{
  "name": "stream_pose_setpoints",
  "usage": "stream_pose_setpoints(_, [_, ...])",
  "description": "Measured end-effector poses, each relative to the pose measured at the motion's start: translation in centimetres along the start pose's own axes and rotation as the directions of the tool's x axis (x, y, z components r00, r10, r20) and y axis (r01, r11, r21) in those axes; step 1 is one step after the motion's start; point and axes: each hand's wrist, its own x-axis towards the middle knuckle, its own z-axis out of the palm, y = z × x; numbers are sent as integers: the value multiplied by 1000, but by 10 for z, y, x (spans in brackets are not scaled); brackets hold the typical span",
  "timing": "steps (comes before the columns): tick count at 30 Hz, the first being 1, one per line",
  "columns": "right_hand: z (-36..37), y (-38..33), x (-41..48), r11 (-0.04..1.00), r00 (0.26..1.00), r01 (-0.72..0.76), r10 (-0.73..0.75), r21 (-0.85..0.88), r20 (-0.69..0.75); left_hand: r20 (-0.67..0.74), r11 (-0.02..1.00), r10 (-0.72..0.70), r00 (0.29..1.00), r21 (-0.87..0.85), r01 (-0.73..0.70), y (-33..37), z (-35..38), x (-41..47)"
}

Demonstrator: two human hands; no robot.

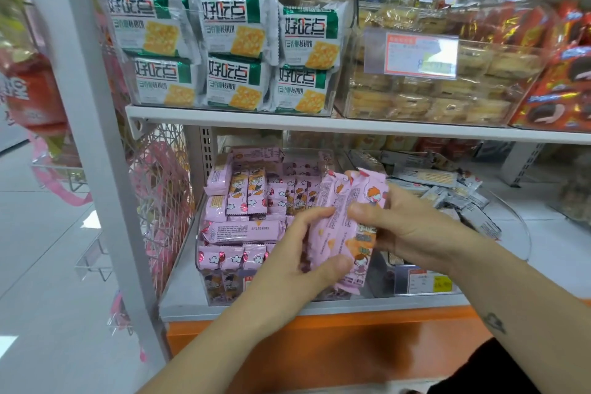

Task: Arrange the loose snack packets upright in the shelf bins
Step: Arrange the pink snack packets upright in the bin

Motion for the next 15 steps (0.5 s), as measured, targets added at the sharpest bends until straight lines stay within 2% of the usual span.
stream_pose_setpoints(4, [12,2,-4,994,993,18,-30,-108,-115,-21,1000,-12,1000,24,12,0,0,0])
stream_pose_setpoints(8, [1,-6,-8,955,999,41,-46,-295,-10,-1,997,22,1000,75,-22,2,-7,-2])
stream_pose_setpoints(12, [-13,-31,-16,814,994,64,-2,-577,107,47,986,63,997,153,-70,4,-13,-3])
stream_pose_setpoints(15, [-15,-38,-16,654,982,104,53,-749,183,71,973,73,995,213,-87,5,-14,-4])
